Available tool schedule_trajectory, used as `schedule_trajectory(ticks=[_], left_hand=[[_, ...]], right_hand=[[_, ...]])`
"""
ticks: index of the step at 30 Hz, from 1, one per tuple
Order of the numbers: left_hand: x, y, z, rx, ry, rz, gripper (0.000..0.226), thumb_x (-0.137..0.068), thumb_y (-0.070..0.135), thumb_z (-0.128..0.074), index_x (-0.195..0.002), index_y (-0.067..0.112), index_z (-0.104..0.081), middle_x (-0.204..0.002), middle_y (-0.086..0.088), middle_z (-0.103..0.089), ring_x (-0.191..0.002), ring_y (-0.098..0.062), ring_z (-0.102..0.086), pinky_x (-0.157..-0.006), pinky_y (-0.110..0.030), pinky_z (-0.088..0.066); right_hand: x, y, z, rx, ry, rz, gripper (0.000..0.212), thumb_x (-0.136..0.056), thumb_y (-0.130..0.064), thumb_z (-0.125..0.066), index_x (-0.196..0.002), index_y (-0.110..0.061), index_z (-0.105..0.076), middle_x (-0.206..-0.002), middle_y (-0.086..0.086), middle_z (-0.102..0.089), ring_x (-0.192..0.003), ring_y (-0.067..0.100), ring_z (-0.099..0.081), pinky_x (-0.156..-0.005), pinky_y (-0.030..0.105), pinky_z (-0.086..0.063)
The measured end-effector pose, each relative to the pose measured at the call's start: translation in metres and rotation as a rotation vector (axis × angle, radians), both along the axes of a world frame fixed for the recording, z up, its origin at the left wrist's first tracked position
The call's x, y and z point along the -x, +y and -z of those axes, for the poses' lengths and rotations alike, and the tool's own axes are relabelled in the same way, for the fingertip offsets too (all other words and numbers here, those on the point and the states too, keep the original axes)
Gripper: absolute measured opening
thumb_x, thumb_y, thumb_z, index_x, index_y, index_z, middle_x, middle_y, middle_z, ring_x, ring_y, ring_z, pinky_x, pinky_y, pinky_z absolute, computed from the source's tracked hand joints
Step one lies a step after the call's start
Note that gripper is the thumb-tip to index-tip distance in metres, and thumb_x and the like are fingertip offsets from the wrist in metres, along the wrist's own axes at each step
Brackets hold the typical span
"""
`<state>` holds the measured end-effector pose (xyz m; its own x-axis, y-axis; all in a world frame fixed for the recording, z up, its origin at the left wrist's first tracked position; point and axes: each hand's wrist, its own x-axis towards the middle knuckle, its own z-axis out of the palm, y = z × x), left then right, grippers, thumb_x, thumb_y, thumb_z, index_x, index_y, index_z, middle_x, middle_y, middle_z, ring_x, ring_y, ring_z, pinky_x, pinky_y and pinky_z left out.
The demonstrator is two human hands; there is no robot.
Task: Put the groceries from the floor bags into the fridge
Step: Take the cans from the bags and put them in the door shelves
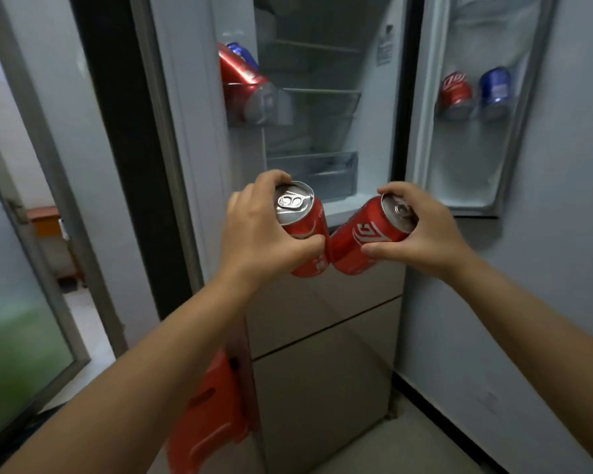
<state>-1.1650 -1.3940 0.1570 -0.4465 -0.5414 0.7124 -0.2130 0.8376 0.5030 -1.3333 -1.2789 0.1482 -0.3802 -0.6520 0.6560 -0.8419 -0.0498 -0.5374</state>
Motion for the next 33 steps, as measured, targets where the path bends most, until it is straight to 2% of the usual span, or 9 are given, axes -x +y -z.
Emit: schedule_trajectory(ticks=[3, 8, 11, 13, 17, 20, 24, 28, 33], left_hand=[[0.033, -0.011, -0.014, 0.050, 0.059, -0.101, 0.083, -0.045, 0.049, -0.059, -0.120, 0.016, -0.050, -0.102, 0.010, -0.047, -0.098, -0.009, -0.038, -0.081, -0.022, -0.035], [0.069, -0.038, -0.027, 0.087, 0.015, -0.275, 0.079, -0.049, 0.045, -0.061, -0.122, 0.015, -0.051, -0.116, -0.003, -0.059, -0.098, -0.009, -0.036, -0.082, -0.021, -0.031], [0.086, -0.056, -0.028, 0.096, 0.019, -0.346, 0.076, -0.052, 0.040, -0.063, -0.122, 0.013, -0.050, -0.116, -0.005, -0.059, -0.098, -0.012, -0.039, -0.082, -0.024, -0.035], [0.095, -0.070, -0.028, 0.101, 0.043, -0.408, 0.074, -0.053, 0.037, -0.065, -0.121, 0.013, -0.050, -0.117, -0.005, -0.059, -0.101, -0.018, -0.045, -0.081, -0.026, -0.038], [0.110, -0.087, -0.031, 0.113, 0.071, -0.535, 0.077, -0.046, 0.046, -0.064, -0.115, 0.014, -0.052, -0.113, -0.005, -0.062, -0.105, -0.028, -0.056, -0.085, -0.035, -0.048], [0.120, -0.093, -0.032, 0.104, 0.061, -0.642, 0.083, -0.041, 0.053, -0.056, -0.115, 0.015, -0.052, -0.111, -0.006, -0.063, -0.103, -0.028, -0.058, -0.088, -0.038, -0.051], [0.135, -0.098, -0.029, 0.051, 0.050, -0.809, 0.084, -0.042, 0.049, -0.063, -0.117, 0.013, -0.053, -0.113, -0.008, -0.063, -0.107, -0.027, -0.059, -0.090, -0.035, -0.050], [0.153, -0.095, -0.022, 0.007, 0.092, -0.961, 0.091, -0.037, 0.054, -0.055, -0.118, 0.014, -0.054, -0.115, -0.008, -0.063, -0.107, -0.027, -0.059, -0.092, -0.036, -0.051], [0.168, -0.089, -0.013, -0.180, 0.142, -1.161, 0.073, -0.058, 0.026, -0.082, -0.123, 0.014, -0.051, -0.118, -0.009, -0.060, -0.098, -0.017, -0.057, -0.082, -0.023, -0.045]], right_hand=[[0.039, -0.018, -0.014, 0.065, 0.057, -0.073, 0.071, -0.060, -0.014, -0.084, -0.121, -0.011, -0.048, -0.112, -0.004, -0.046, -0.102, 0.013, -0.049, -0.078, 0.013, -0.043], [0.086, -0.069, -0.026, 0.128, 0.042, -0.218, 0.068, -0.064, -0.015, -0.081, -0.122, -0.009, -0.047, -0.112, -0.006, -0.045, -0.104, 0.013, -0.049, -0.084, 0.023, -0.047], [0.109, -0.106, -0.029, 0.186, -0.010, -0.313, 0.062, -0.063, -0.015, -0.082, -0.112, -0.022, -0.046, -0.100, -0.019, -0.046, -0.091, 0.005, -0.053, -0.076, 0.009, -0.049], [0.120, -0.129, -0.031, 0.201, -0.021, -0.396, 0.062, -0.062, -0.014, -0.083, -0.108, -0.026, -0.043, -0.098, -0.024, -0.044, -0.092, 0.005, -0.054, -0.077, 0.010, -0.050], [0.137, -0.170, -0.036, 0.223, 0.039, -0.538, 0.069, -0.057, -0.021, -0.084, -0.117, -0.014, -0.050, -0.107, -0.009, -0.047, -0.101, 0.011, -0.050, -0.084, 0.017, -0.048], [0.143, -0.198, -0.039, 0.231, 0.140, -0.628, 0.073, -0.052, -0.029, -0.077, -0.118, -0.006, -0.053, -0.108, -0.005, -0.048, -0.100, 0.008, -0.049, -0.084, 0.007, -0.042], [0.151, -0.232, -0.039, 0.207, 0.182, -0.801, 0.073, -0.053, -0.029, -0.077, -0.117, -0.003, -0.054, -0.107, -0.002, -0.048, -0.098, 0.009, -0.049, -0.080, -0.005, -0.036], [0.160, -0.263, -0.038, 0.154, 0.209, -1.003, 0.073, -0.055, -0.024, -0.082, -0.119, -0.002, -0.053, -0.107, 0.001, -0.049, -0.101, 0.011, -0.048, -0.081, -0.002, -0.038], [0.163, -0.284, -0.038, 0.075, 0.247, -1.147, 0.081, -0.058, -0.025, -0.084, -0.128, -0.005, -0.048, -0.124, 0.012, -0.051, -0.106, 0.011, -0.047, -0.081, 0.007, -0.036]])
